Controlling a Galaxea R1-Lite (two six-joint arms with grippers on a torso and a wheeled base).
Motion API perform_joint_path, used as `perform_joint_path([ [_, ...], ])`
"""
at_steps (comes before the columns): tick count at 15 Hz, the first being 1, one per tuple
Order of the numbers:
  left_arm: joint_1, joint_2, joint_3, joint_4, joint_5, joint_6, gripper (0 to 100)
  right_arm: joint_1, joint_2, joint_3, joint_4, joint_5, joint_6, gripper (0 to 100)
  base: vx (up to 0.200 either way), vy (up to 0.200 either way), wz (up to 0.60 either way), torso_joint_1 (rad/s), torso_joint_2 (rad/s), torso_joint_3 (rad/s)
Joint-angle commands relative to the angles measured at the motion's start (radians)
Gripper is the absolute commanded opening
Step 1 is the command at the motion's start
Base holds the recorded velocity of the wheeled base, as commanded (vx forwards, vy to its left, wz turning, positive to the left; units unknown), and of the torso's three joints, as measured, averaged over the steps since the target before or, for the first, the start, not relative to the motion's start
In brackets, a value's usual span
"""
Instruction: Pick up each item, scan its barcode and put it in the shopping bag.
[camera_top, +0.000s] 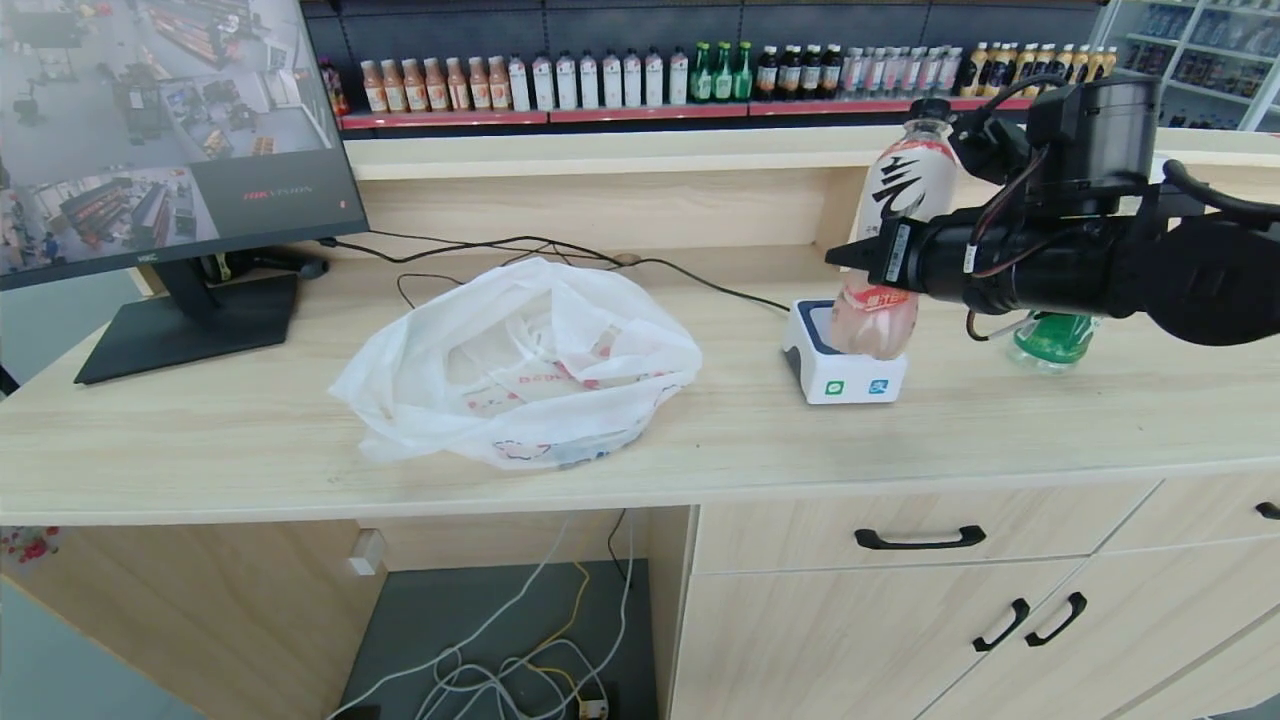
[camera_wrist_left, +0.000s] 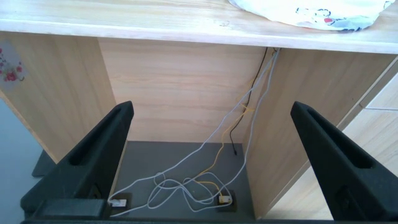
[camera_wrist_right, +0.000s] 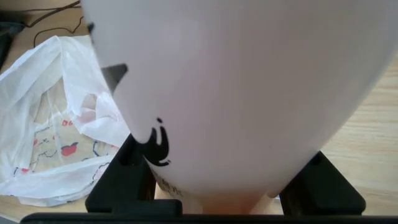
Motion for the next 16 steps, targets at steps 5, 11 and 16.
perform_joint_path([
  [5, 0.0, 0.0, 0.0, 0.0, 0.002, 0.0, 100, -0.014, 0.062, -0.03, -0.002, 0.0, 0.006, 0, 0.0, 0.0, 0.0, 0.0, 0.0, 0.0],
  [11, 0.0, 0.0, 0.0, 0.0, 0.0, 0.0, 100, -0.021, 0.076, -0.04, -0.002, 0.0, 0.006, 0, 0.0, 0.0, 0.0, 0.0, 0.0, 0.0],
  [16, 0.0, 0.0, 0.0, 0.0, 0.0, 0.0, 100, -0.038, 0.079, -0.041, -0.002, 0.0, 0.006, 0, 0.0, 0.0, 0.0, 0.0, 0.0, 0.0],
])
